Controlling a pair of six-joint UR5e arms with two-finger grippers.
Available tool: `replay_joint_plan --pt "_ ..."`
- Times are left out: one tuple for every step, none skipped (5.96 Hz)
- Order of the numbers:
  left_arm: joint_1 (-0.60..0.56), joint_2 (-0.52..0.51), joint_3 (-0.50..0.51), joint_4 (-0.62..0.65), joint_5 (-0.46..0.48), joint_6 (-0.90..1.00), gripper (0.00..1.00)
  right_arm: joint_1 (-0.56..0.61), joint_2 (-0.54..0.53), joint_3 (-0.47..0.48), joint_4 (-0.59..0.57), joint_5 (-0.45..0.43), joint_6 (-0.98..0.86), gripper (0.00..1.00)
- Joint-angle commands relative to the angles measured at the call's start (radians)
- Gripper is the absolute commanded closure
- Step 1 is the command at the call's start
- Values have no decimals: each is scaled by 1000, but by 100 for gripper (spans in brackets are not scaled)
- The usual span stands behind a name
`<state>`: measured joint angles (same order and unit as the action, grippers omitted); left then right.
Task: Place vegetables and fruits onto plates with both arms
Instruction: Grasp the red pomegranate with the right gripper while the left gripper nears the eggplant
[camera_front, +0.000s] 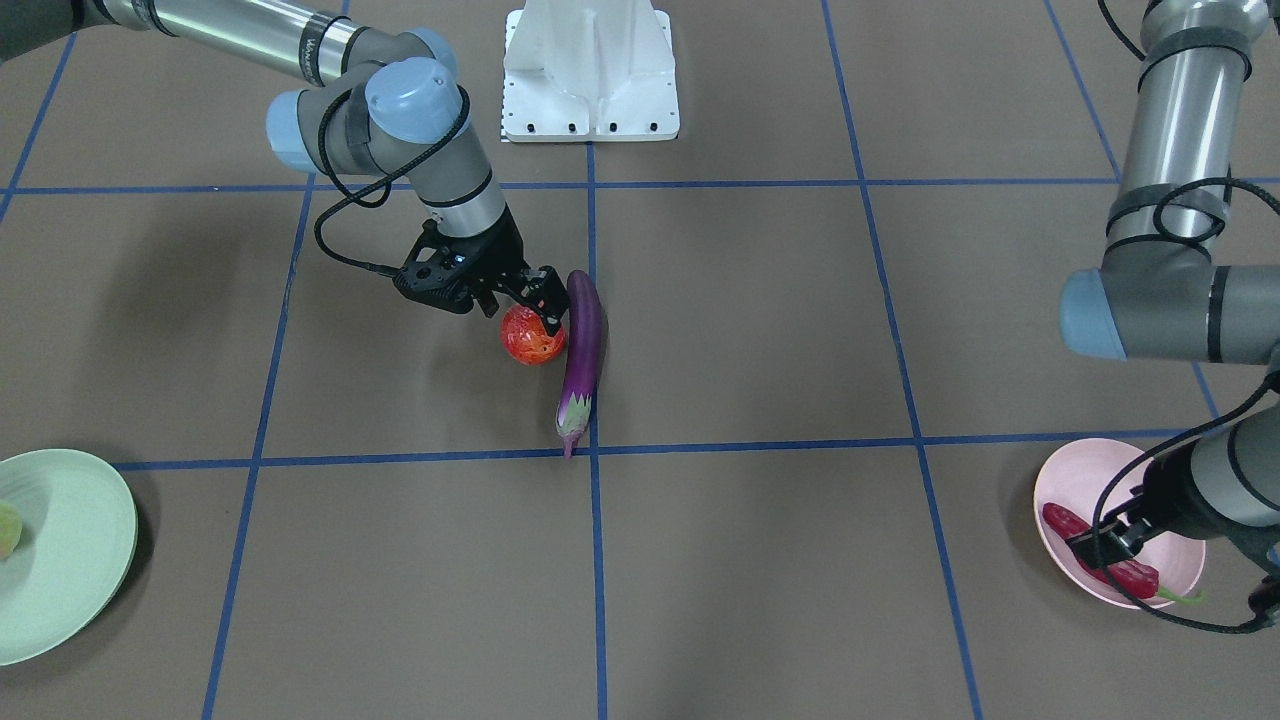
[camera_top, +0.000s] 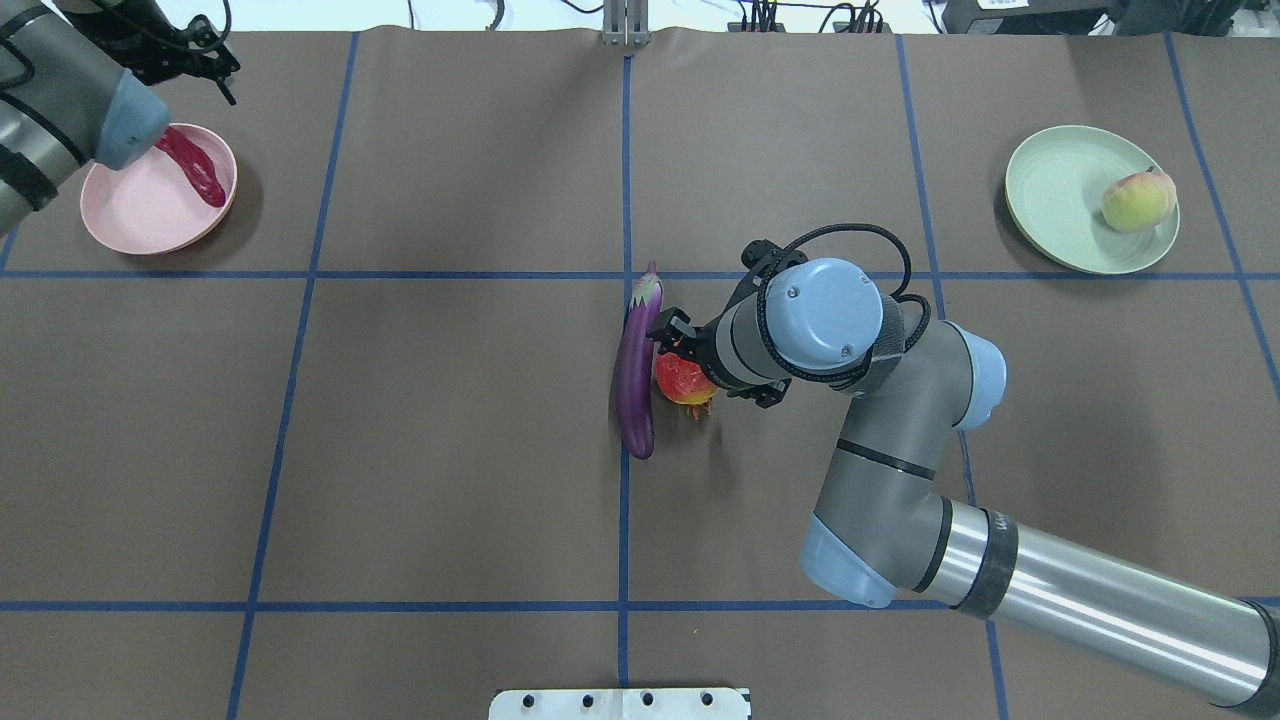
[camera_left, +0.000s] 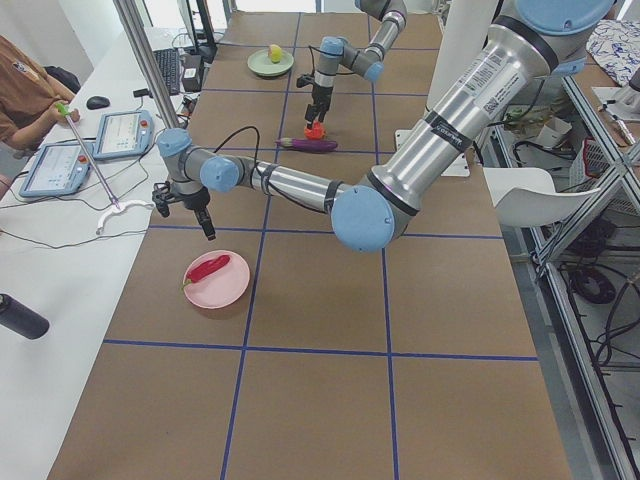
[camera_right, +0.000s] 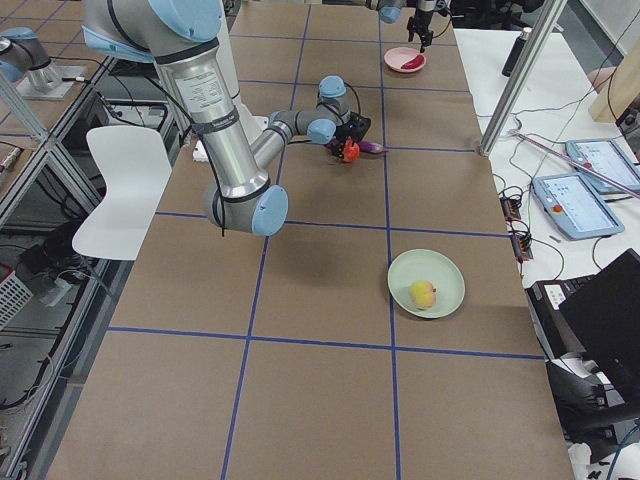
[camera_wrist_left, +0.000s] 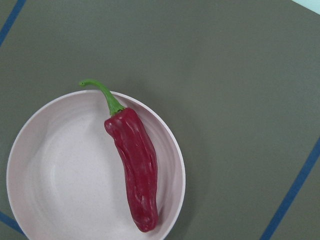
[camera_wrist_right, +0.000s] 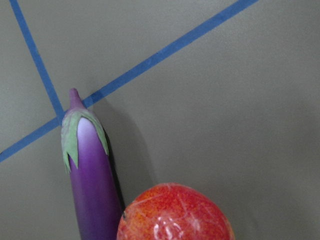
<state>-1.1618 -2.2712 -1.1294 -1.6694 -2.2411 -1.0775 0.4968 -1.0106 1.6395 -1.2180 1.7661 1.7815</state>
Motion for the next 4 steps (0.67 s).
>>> replay_joint_plan --pt "92 -11 -120 11 -71 -225 0 -7 0 -3 0 0 6 0" --pt "185 -17 -200 4 -74 -334 0 -7 0 -4 0 1 6 2" --pt "277 -77 -223 0 -65 -413 0 -4 1 -4 -2 3 13 43" --pt "340 -146 -225 -1 -60 -468 0 -3 0 -3 -2 3 13 99"
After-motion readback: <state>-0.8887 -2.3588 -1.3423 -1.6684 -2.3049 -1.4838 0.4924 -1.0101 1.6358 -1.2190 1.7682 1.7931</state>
